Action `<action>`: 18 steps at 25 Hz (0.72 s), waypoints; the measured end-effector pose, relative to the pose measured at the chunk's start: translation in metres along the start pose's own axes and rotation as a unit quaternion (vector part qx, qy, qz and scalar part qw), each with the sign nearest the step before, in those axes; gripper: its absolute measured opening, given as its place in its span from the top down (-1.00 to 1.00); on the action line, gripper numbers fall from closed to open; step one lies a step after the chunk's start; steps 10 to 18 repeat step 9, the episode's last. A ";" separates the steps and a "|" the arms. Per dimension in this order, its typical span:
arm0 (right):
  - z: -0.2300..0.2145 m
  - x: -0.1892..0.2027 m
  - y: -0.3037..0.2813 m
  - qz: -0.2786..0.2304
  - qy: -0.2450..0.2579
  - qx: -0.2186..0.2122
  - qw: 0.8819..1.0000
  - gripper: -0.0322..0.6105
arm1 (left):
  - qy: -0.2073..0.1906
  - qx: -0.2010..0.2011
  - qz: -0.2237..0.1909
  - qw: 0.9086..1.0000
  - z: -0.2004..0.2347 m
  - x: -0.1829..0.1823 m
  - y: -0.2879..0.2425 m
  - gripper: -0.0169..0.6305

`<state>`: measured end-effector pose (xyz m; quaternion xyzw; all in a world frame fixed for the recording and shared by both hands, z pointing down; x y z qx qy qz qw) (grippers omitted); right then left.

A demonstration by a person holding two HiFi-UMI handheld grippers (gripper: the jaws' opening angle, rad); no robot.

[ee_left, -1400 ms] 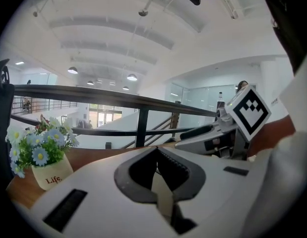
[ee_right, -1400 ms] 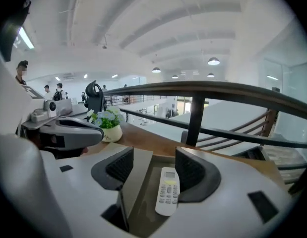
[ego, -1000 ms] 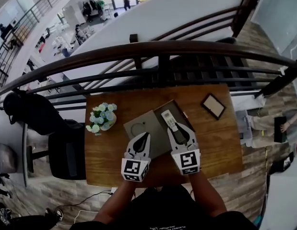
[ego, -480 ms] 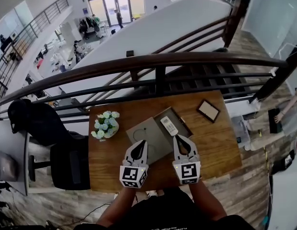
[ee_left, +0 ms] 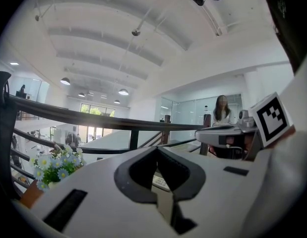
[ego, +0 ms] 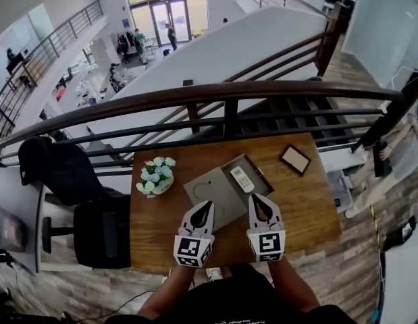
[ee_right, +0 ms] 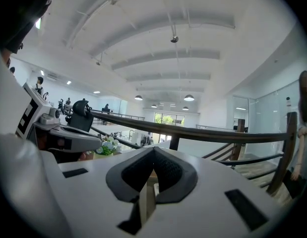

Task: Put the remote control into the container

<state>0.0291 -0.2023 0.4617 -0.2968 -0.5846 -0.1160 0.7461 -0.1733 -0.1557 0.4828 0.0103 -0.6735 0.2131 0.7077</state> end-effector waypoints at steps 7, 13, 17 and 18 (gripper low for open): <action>0.010 -0.001 0.013 0.005 0.001 0.002 1.000 0.81 | -0.013 -0.002 -0.005 1.000 -0.004 0.000 0.018 0.93; 0.014 -0.001 0.017 0.004 -0.001 0.003 1.000 0.81 | -0.014 -0.004 -0.007 1.000 -0.003 0.001 0.024 0.93; 0.014 -0.001 0.017 0.004 -0.001 0.003 1.000 0.81 | -0.014 -0.004 -0.007 1.000 -0.003 0.001 0.024 0.93; 0.014 -0.001 0.017 0.004 -0.001 0.003 1.000 0.81 | -0.014 -0.004 -0.007 1.000 -0.003 0.001 0.024 0.93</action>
Point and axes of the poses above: the fingertips, and each gripper's own axes: y backward along the fingers, z to its left, x out of its underside, the point moved 10 cm from there along y, backward along the fingers, and after that the axes turned 9 degrees about z, right-handed, at the moved point
